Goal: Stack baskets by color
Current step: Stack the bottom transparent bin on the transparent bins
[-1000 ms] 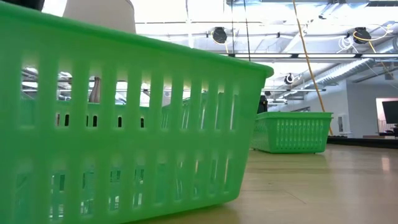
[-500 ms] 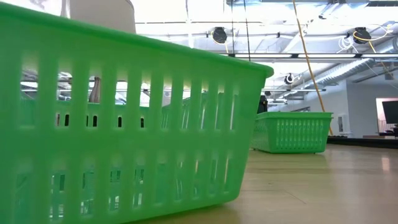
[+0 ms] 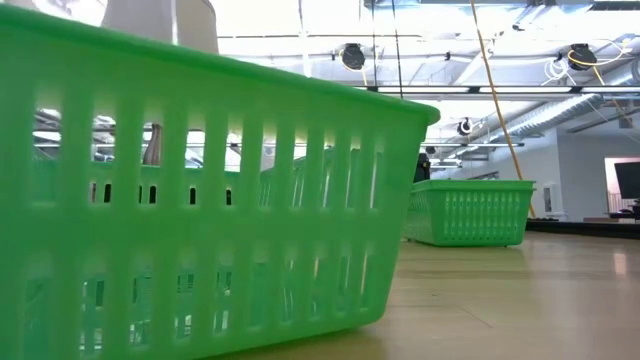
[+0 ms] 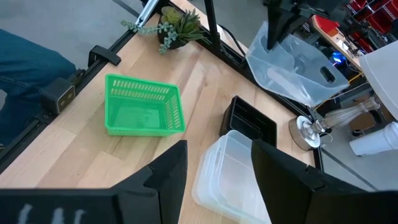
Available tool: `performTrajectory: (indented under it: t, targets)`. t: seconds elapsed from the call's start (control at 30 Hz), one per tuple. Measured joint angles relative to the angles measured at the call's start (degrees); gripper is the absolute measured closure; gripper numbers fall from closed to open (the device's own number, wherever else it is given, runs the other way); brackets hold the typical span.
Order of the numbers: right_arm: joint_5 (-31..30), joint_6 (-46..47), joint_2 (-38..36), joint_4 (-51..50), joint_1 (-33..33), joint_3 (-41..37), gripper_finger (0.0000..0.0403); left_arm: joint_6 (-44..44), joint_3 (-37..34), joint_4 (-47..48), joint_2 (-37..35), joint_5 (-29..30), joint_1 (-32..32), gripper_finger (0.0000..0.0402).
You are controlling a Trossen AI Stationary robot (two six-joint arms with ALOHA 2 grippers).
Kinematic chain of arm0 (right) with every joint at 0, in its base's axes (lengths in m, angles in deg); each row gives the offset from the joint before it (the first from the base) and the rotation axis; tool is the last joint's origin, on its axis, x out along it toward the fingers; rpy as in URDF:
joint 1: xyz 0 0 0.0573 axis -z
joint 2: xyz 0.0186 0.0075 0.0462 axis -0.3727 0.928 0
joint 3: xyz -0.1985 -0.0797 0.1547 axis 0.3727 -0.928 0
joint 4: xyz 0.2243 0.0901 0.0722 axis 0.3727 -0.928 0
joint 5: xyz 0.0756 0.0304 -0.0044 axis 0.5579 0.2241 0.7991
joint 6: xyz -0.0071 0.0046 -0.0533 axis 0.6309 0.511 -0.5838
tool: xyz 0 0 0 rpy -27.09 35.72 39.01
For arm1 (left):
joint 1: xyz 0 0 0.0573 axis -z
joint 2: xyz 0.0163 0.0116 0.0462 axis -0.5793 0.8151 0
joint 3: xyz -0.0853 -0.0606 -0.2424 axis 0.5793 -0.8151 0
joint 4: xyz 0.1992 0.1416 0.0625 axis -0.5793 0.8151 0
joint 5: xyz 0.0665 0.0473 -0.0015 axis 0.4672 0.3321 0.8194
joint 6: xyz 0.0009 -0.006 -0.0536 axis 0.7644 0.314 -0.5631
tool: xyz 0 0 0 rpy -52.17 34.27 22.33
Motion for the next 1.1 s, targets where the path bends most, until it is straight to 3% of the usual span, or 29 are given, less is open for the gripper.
performTrajectory:
  t: [0.17, 0.53, 0.87, 1.1]
  targets:
    - [-0.01, 0.0, 0.0, -0.7, 0.0, 0.0, 0.0232, 7.85, 1.91, -1.69, 0.0, -0.3, -3.51, 0.0401]
    - [0.0, 0.18, 0.0, -1.78, -0.01, 0.0, 0.0232, 28.91, 4.77, -15.81, 0.0, -0.6, -11.14, 0.0401]
    - [-0.1, 6.11, -0.12, -4.34, -0.04, 0.0, 0.0232, 41.36, 4.82, -25.63, 3.68, -3.78, -16.44, 0.0401]
    - [-0.25, 12.6, -1.92, -5.74, -0.06, 0.0, 0.0232, 44.92, 4.77, -28.18, 9.89, -4.91, -18.52, 0.0401]
